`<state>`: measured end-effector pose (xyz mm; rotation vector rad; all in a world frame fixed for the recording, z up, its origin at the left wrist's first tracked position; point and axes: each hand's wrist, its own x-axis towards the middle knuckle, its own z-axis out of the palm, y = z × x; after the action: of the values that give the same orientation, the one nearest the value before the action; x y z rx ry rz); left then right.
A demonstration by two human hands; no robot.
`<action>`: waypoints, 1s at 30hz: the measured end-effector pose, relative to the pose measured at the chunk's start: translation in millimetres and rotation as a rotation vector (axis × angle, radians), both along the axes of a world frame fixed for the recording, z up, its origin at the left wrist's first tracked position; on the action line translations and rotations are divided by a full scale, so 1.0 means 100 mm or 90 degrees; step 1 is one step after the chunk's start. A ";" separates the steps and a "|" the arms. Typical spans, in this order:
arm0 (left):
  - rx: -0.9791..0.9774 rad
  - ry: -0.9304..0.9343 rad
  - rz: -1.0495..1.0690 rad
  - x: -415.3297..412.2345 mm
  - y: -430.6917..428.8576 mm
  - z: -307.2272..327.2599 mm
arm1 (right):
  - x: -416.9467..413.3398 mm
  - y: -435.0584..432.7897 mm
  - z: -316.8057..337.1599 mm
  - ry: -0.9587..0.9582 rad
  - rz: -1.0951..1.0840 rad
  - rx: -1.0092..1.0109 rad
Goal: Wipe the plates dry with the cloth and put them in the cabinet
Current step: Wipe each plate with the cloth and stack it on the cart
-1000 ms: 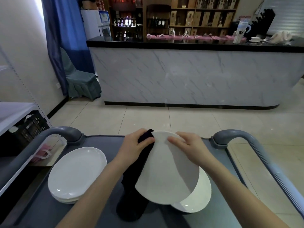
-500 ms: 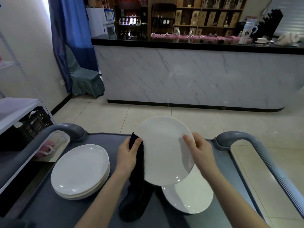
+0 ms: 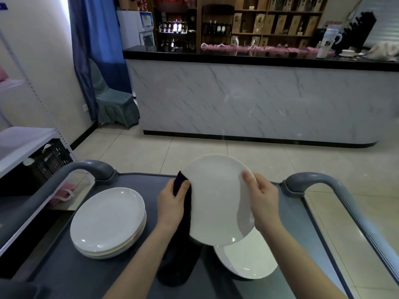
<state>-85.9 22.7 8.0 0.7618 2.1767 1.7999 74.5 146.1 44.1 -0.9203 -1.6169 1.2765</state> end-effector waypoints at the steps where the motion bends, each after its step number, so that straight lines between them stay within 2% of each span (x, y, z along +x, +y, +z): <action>1: 0.006 -0.022 0.030 0.03 0.00 -0.03 | -0.01 -0.04 -0.03 0.036 -0.033 -0.037; 3: 0.010 -0.040 0.037 0.03 -0.03 -0.06 | 0.00 -0.08 -0.09 0.034 -0.044 -0.061; 5: 0.015 -0.025 -0.020 -0.03 -0.06 -0.04 | 0.04 -0.03 -0.09 -0.018 0.002 -0.031; 10: -0.040 0.111 -0.216 -0.15 -0.04 0.16 | 0.08 0.12 0.08 -0.188 0.207 0.109; 13: -0.083 0.135 -0.276 -0.14 -0.01 0.18 | 0.04 0.12 0.13 -0.237 0.247 0.135; 17: -0.024 0.107 -0.165 -0.14 -0.04 0.14 | 0.05 0.03 0.08 -0.144 0.118 0.107; 20: 0.014 0.044 -0.079 -0.09 -0.05 0.06 | -0.01 -0.14 -0.05 0.013 -0.062 -0.029; 22: 0.026 -0.018 -0.040 -0.04 -0.06 -0.03 | -0.03 -0.21 -0.12 0.063 -0.111 -0.084; 25: 0.047 -0.047 -0.040 -0.07 -0.11 -0.07 | 0.08 -0.14 -0.12 -0.016 0.008 -0.036; 28: 0.051 0.044 -0.116 -0.18 -0.17 0.08 | 0.20 0.10 0.04 -0.106 0.168 0.045; 30: -0.002 0.103 -0.214 -0.21 -0.17 0.22 | 0.16 0.19 0.18 -0.172 0.274 0.071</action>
<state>-106.8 5.8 30.2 1.2284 1.9927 1.6128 91.0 165.0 61.8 -0.7203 -2.1622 1.3693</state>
